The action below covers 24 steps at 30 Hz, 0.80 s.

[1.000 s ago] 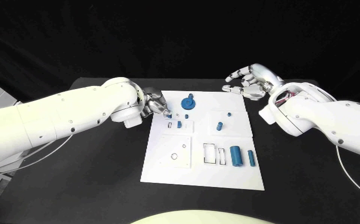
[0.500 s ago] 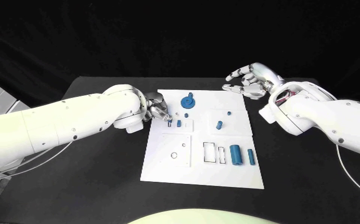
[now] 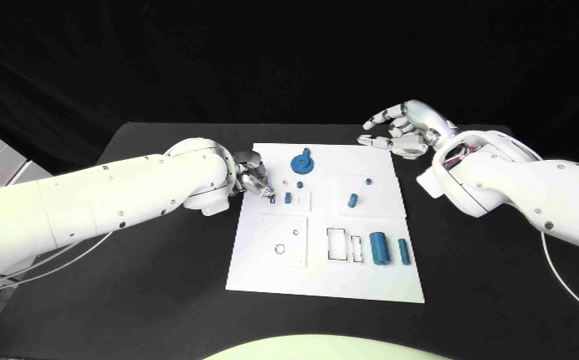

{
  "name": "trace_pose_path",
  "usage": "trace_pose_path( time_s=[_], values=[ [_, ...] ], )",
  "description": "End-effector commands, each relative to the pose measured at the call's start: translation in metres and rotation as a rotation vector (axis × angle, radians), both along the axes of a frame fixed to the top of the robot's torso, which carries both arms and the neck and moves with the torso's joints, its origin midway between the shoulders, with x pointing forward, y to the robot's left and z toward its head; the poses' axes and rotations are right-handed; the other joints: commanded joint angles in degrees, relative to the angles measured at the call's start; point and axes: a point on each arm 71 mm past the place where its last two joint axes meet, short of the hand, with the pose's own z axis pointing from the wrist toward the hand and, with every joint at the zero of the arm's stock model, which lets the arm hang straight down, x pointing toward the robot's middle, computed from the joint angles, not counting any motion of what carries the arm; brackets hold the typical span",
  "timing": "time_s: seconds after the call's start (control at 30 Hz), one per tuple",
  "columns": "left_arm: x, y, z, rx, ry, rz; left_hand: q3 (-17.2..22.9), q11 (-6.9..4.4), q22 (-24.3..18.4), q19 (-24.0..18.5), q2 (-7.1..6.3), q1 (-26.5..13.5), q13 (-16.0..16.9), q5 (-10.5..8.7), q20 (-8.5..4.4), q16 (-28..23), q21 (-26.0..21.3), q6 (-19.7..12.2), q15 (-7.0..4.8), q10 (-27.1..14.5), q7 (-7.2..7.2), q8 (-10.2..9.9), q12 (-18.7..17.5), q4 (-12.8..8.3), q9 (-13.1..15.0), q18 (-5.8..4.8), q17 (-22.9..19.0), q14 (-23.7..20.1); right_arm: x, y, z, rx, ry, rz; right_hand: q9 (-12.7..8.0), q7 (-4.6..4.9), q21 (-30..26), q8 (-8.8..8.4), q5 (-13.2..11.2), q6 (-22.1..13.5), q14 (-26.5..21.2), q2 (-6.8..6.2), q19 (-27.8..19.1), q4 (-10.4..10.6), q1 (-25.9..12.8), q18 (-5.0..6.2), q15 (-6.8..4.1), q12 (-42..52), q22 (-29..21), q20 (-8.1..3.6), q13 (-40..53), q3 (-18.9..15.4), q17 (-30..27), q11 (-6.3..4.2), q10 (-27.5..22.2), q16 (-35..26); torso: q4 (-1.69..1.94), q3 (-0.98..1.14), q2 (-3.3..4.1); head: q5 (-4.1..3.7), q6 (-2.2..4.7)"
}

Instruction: Assemble the parts on the task board

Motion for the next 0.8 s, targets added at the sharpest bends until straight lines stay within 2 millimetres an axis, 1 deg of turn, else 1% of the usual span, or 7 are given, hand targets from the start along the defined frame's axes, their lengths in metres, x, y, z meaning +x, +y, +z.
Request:
trace_pose_path(
  time_s=[0.03, 0.2, 0.6, 0.8],
  values=[
    [-0.0008, -0.0012, -0.0011, 0.018, 0.005, -0.005, 10.53, 0.08, 3.63, 0.4, 0.72, 0.03, 0.01, 0.31, -0.11, 0.38, 0.26, 0.87, -0.37, 0.4, -0.31, 0.35, 0.32, -10.84, 0.03, -0.62, 13.75, 5.79, -0.0007, 0.0012, 0.0003, -0.001, -0.007, 0.014, 0.01, 0.0, -0.31, -0.15, 0.13, -0.21, 4.15, 0.28, -0.45, 0.02, 0.02, 1.07, 0.15, -0.28, -0.02, -0.01, 10.65, -0.38, 7.81, 0.37, 1.46, -0.27, -0.02, 0.04, -0.02, 0.01, -0.21],
    [-0.002, -0.0019, -0.0025, 0.018, 0.02, -0.009, 10.53, 0.07, 3.71, 0.46, 0.7, 0.0, -0.01, 0.39, -0.12, 0.38, 0.3, 0.89, -0.37, 0.42, -0.32, 0.35, 0.31, -10.85, 0.03, -0.64, 13.75, 5.79, -0.0007, 0.001, 0.0002, -0.001, -0.005, 0.014, 0.01, 0.0, -0.31, -0.15, 0.13, -0.21, 4.15, 0.28, -0.45, 0.02, 0.02, 1.07, 0.15, -0.28, -0.02, -0.01, 10.65, -0.38, 7.81, 0.37, 1.46, -0.27, 0.04, 0.04, 0.01, 0.05, -0.24],
    [-0.004, -0.0029, -0.0048, 0.023, 0.048, -0.025, 10.53, 0.07, 3.8, 0.52, 0.67, -0.06, -0.24, 0.47, -0.13, 0.38, 0.35, 0.92, -0.38, 0.35, -0.33, 0.34, 0.17, -10.85, 0.03, -0.66, 13.74, 5.79, -0.0006, 0.0003, 0.0, -0.002, -0.003, 0.013, 0.01, 0.0, -0.31, -0.15, 0.13, -0.21, 4.15, 0.28, -0.45, 0.02, 0.02, 1.07, 0.15, -0.28, -0.02, -0.01, 10.65, -0.38, 7.81, 0.37, 1.46, -0.27, -0.07, 0.06, -0.03, 0.18, -0.4],
    [-0.0048, -0.0034, -0.0057, 0.02, 0.063, -0.028, 10.54, 0.07, 3.71, 0.46, 0.67, -0.08, -0.35, 0.5, -0.13, 0.37, 0.3, 0.93, -0.38, 0.32, -0.33, 0.33, 0.09, -10.86, 0.03, -0.64, 13.72, 5.79, -0.0005, 0.0004, -0.0001, -0.003, -0.003, 0.013, 0.01, 0.0, -0.31, -0.15, 0.13, -0.21, 4.15, 0.28, -0.45, 0.02, 0.02, 1.07, 0.15, -0.28, -0.02, -0.01, 10.65, -0.38, 7.81, 0.37, 1.46, -0.27, -0.04, 0.05, 0.0, 0.13, -0.42]
  ],
)
